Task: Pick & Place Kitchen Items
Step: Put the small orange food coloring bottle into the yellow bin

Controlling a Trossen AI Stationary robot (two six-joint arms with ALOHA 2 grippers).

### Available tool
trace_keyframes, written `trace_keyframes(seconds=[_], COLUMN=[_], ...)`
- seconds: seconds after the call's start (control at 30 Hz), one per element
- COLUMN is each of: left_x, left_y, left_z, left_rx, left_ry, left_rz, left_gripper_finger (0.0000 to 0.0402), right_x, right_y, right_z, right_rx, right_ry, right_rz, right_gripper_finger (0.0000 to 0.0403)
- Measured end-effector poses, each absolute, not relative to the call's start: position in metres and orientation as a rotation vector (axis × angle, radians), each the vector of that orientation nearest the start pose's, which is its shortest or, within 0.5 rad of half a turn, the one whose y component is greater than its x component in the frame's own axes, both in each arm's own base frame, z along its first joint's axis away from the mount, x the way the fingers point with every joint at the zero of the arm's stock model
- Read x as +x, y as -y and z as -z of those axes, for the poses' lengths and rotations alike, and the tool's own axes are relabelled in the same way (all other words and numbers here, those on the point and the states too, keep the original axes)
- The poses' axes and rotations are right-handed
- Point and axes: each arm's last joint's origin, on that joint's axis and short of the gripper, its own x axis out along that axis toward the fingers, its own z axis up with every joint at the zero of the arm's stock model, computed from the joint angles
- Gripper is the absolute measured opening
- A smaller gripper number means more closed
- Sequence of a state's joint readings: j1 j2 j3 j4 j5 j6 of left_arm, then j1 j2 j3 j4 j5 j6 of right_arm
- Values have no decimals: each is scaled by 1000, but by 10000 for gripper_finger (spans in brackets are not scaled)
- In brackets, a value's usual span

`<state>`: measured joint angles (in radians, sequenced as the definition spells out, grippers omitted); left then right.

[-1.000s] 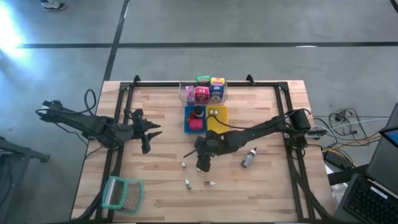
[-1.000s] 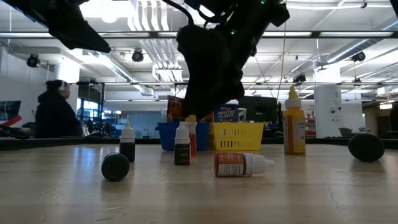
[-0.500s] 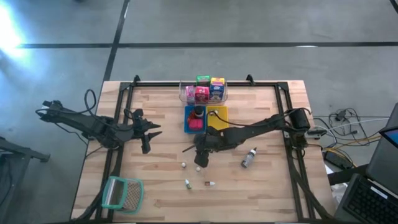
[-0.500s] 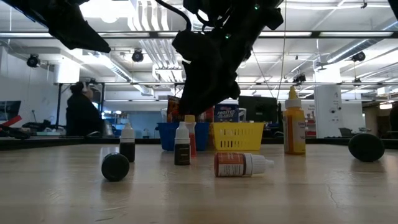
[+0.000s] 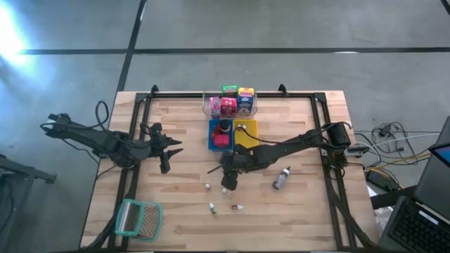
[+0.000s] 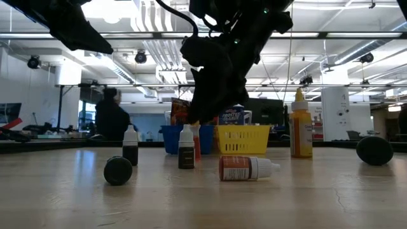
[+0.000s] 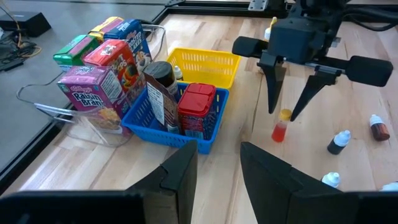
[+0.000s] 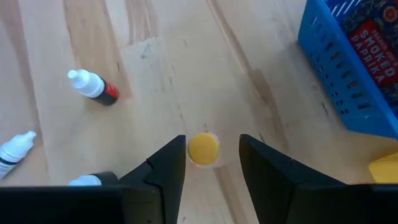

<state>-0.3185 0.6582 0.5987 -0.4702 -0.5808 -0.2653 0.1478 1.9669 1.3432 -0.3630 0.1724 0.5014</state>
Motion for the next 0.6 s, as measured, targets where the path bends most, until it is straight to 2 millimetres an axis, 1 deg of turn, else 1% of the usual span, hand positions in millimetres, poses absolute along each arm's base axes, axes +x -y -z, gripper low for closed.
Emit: trace_keyframes(seconds=[0.33,0.6], left_x=[137,137], left_y=[28,28], left_z=[-264,-264], left_rx=[-28,-28], left_ry=[-439,-439], left_rz=[-316,-317], left_gripper_finger=[129,129], right_x=[404,405], right_y=[-55,-55], right_z=[-171,-171], right_rx=[307,305], right_ry=[-944,-935], right_rz=[266,263], right_gripper_finger=[113,61])
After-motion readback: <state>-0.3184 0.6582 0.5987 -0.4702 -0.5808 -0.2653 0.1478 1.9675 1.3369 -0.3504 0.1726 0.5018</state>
